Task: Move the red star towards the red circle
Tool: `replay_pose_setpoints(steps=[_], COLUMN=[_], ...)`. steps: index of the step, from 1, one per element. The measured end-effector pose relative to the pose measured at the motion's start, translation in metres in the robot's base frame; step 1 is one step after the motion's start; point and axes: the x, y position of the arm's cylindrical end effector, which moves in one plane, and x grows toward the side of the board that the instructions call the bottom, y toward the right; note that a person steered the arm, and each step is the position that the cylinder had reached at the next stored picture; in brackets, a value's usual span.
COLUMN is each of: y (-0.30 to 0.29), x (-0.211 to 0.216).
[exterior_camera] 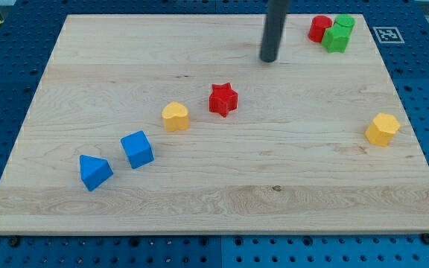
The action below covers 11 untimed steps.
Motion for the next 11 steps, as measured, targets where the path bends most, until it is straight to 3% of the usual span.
replay_pose_setpoints(steps=[2, 3, 4, 5, 6, 8, 9, 10, 11], y=[-0.103, -0.126, -0.096, -0.041, -0.035, -0.084, -0.12, -0.076, -0.008], x=[0.07, 0.112, 0.137, 0.122, 0.085, 0.104, 0.088, 0.053, 0.046])
